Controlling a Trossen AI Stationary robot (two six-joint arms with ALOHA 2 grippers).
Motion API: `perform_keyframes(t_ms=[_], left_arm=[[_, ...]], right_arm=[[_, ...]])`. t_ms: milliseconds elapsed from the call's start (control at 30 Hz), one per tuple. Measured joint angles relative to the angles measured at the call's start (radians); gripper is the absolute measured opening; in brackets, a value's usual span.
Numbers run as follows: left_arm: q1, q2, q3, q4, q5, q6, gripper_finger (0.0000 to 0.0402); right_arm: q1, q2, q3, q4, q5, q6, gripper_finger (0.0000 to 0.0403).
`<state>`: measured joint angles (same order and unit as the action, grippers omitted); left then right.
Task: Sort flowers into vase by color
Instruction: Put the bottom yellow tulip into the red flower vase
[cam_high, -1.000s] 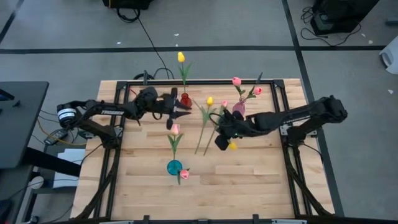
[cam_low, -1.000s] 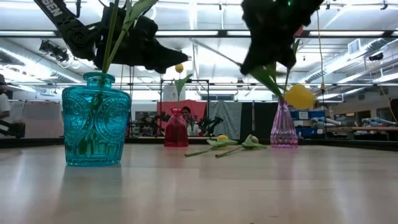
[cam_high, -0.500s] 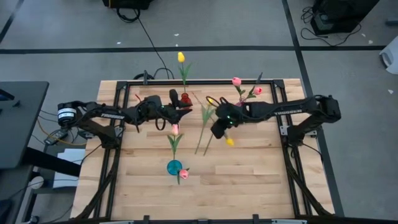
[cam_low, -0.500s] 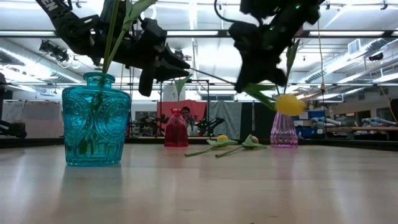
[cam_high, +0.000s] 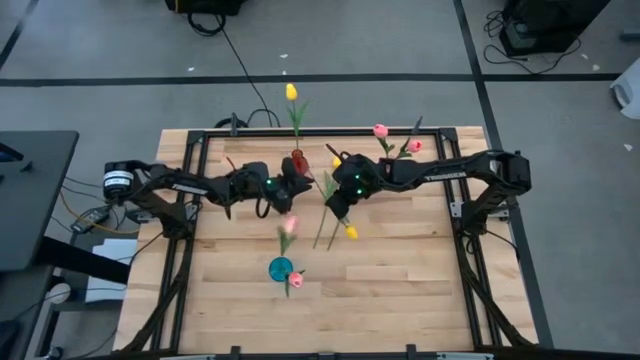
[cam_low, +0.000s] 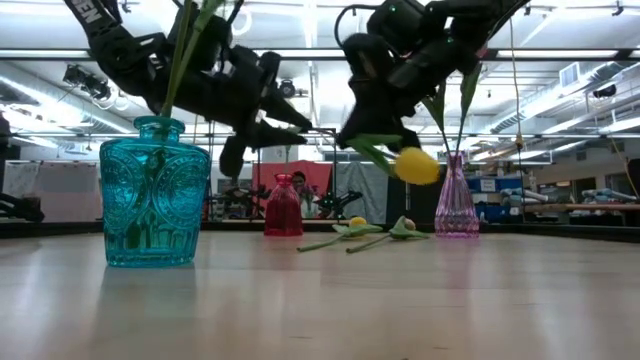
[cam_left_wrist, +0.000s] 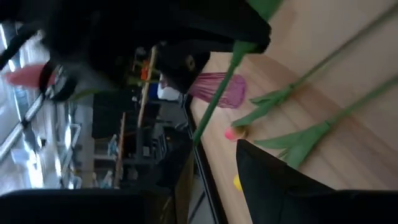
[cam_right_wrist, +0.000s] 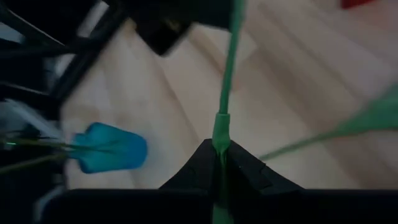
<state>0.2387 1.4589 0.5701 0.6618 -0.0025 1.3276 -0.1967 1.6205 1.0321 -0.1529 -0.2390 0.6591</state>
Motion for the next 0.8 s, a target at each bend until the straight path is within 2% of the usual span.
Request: perform_keyframes(t_ms=[133, 300, 800], left_arm=[[-0.013, 0.052, 0.0, 0.063, -0.034, 0.054, 0.0129], [-0.013, 0.089, 0.0, 0.158, -0.037, 0.06, 0.0129], [-0.043, 0.092, 0.0, 0.182, -0.019, 0.114, 0.0129]], right_arm=[[0.006, 0.016, 0.0, 0.056, -0.041, 0.048, 0.0036], [0.005, 0.015, 0.0, 0.067, -0.043, 0.09, 0.0036], [-0.006, 0.014, 0.0, 0.071, 0.021, 0.123, 0.0033]])
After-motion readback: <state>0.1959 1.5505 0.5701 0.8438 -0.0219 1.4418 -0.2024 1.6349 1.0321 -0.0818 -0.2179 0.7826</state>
